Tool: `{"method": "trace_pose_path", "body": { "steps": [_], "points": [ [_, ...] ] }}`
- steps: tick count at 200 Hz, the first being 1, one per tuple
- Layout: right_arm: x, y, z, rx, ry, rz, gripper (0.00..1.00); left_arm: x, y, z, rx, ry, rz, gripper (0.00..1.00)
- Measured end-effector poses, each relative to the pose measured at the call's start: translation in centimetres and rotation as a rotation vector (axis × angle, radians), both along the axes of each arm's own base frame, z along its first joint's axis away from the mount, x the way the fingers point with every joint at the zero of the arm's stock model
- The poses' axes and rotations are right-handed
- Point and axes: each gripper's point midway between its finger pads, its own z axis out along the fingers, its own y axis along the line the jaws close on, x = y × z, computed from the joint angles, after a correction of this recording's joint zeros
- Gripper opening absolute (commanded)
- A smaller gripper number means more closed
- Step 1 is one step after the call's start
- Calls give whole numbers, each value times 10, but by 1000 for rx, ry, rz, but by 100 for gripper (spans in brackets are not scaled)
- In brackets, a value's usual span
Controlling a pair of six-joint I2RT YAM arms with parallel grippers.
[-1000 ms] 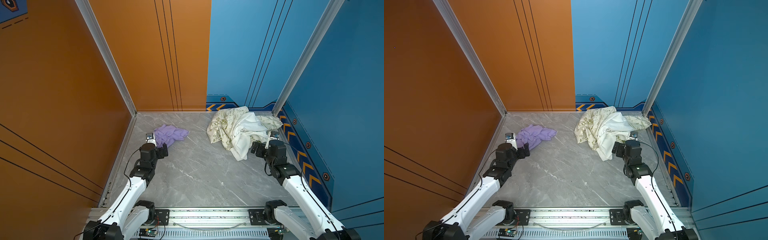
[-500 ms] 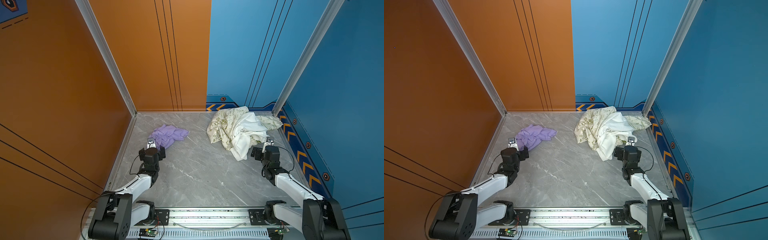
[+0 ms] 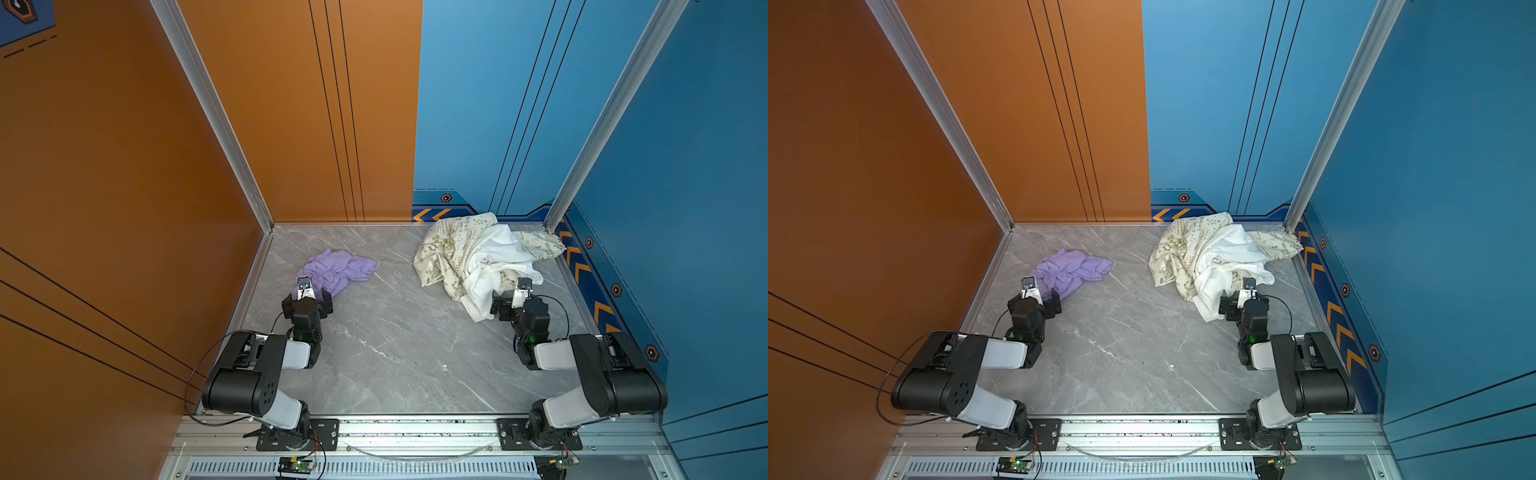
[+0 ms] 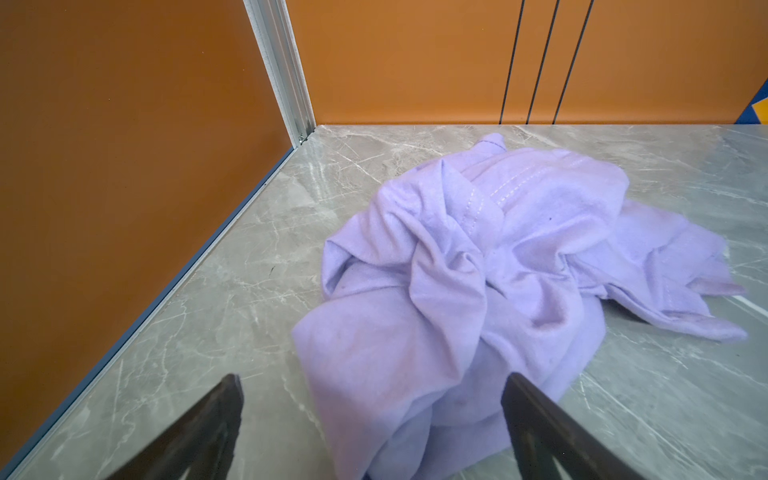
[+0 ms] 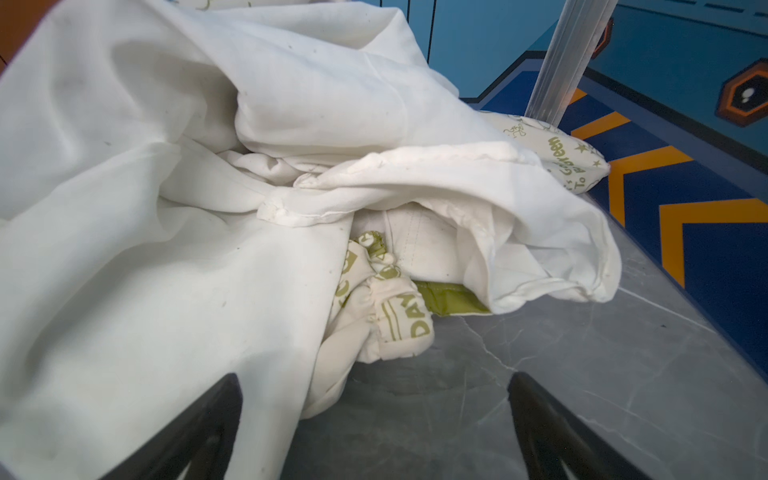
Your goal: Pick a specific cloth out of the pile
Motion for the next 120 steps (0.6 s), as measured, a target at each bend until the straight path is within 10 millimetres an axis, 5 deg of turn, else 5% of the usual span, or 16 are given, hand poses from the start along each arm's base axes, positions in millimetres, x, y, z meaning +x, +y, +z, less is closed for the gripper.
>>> {"method": "trace_pose_path", "body": {
  "steps": [73,120],
  "points": [
    [25,-7,24,-3,-44,-44,100,4,-3,2,0,-24,-18,98],
    [22,-11,18,-10,-17,-70,100,5,-5,2,9,-20,-27,98]
  ]
}}
